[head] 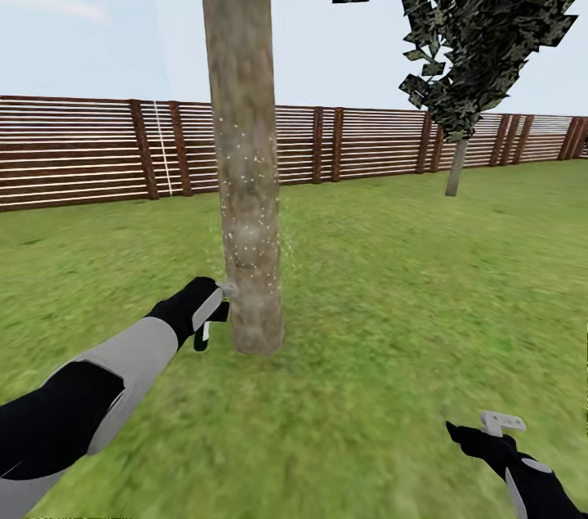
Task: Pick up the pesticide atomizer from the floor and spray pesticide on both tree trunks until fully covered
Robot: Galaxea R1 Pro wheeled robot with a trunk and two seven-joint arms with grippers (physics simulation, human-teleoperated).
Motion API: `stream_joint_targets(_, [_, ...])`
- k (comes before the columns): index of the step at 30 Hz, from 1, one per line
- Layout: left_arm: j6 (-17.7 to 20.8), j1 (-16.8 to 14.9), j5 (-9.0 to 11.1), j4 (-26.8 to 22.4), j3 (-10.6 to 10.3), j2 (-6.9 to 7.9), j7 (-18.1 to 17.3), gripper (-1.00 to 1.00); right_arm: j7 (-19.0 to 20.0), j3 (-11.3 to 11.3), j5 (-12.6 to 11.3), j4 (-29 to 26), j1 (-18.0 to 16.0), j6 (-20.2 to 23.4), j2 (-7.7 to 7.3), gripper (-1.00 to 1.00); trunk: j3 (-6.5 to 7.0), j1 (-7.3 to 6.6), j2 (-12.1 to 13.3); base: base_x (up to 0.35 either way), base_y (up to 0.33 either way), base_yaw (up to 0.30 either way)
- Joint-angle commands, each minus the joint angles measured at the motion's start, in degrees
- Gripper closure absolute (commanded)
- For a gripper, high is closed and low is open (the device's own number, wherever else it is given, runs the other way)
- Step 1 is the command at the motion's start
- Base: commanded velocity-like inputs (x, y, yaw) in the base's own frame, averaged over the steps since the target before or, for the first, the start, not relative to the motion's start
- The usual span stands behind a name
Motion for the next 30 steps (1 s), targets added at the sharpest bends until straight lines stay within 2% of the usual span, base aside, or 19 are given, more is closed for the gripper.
stream_joint_targets(1, [-1.4, 1.3, -0.2, 0.0, -0.1, 0.01, 0.0, 1.00, 0.0, 0.0, 0.0, 0.0, 0.0, 0.0, 0.00, -1.00, 0.01, 0.00, 0.0, 0.000, -0.314, 0.025])
stream_joint_targets(5, [-6.5, 6.5, -0.3, -0.1, 0.0, 0.13, 0.0, 1.00, -0.1, 0.0, 0.0, 0.0, 0.0, -0.3, 0.04, -1.00, 0.01, 0.00, 0.0, -0.022, -0.124, 0.007])
stream_joint_targets(8, [-10.0, 9.2, -0.3, -0.1, -0.1, 0.06, 0.0, 1.00, -0.2, -0.1, 0.0, 0.0, 0.0, -0.3, 0.01, -1.00, 0.01, 0.00, 0.0, -0.247, -0.014, 0.001])
stream_joint_targets(10, [-14.2, 11.2, -0.3, -0.1, -0.1, -0.01, -1.7, 1.00, -0.2, -0.2, -0.1, 0.0, 0.0, -0.3, 0.00, -1.00, 0.01, 0.00, 0.0, -0.319, -0.002, 0.000])
stream_joint_targets(16, [-16.4, 12.7, -0.5, -0.1, -0.1, 0.03, -4.9, 1.00, -0.1, -0.3, -0.2, -0.1, 0.0, -0.5, 0.04, -1.00, 0.01, 0.00, 0.0, -0.294, 0.000, 0.000])
stream_joint_targets(20, [-20.3, 13.9, -0.5, -0.1, -0.1, 0.13, -6.7, 1.00, -0.1, -0.4, -0.2, -0.1, 0.0, -0.5, 0.07, -1.00, 0.01, 0.00, 0.0, -0.092, 0.000, 0.000])
stream_joint_targets(22, [-24.0, 14.6, -0.7, 0.0, -0.5, 0.33, -14.5, 1.00, -0.3, -0.1, -0.1, -0.1, 0.0, -0.6, 0.17, -1.00, 0.01, 0.00, 0.0, -0.010, 0.000, 0.000])
stream_joint_targets(23, [-26.7, 15.0, -1.1, 0.0, -1.9, 1.24, -20.5, 1.00, -0.3, 0.0, 0.0, -0.1, 0.0, -0.6, 0.21, -1.00, 0.01, 0.00, 0.0, -0.003, 0.000, 0.000])
stream_joint_targets(24, [-29.6, 15.2, -2.2, 0.0, -4.3, 2.63, -27.2, 1.00, -0.2, 0.1, 0.0, -0.2, 0.0, -0.7, 0.28, -1.00, 0.01, 0.00, 0.0, -0.002, 0.000, 0.000])
stream_joint_targets(26, [-32.8, 15.4, -3.6, 0.2, -7.3, 4.25, -37.1, 1.00, 0.6, 0.4, 0.0, -0.1, 0.0, -0.7, 0.17, -1.00, 0.01, 0.00, 0.0, 0.000, 0.000, 0.000])
stream_joint_targets(27, [-33.6, 15.7, -4.1, 0.5, -7.9, 4.52, -39.8, 1.00, 3.5, 2.0, 0.1, -0.1, 0.0, -0.7, 0.09, -1.00, 0.01, 0.00, 0.0, 0.000, 0.000, 0.000])
stream_joint_targets(29, [-36.1, 15.9, -6.1, 1.0, -9.1, 4.67, -42.7, 1.00, 15.3, 9.1, 0.1, -2.3, 0.0, -0.4, -0.04, -1.00, 0.01, 0.00, 0.0, 0.000, 0.000, 0.000])
stream_joint_targets(30, [-36.8, 16.2, -7.4, 1.5, -9.7, 4.70, -44.6, 1.00, 20.5, 11.3, 0.1, -5.0, 0.0, -0.1, -0.06, -1.00, 0.01, 0.00, 0.0, 0.000, 0.000, 0.000])
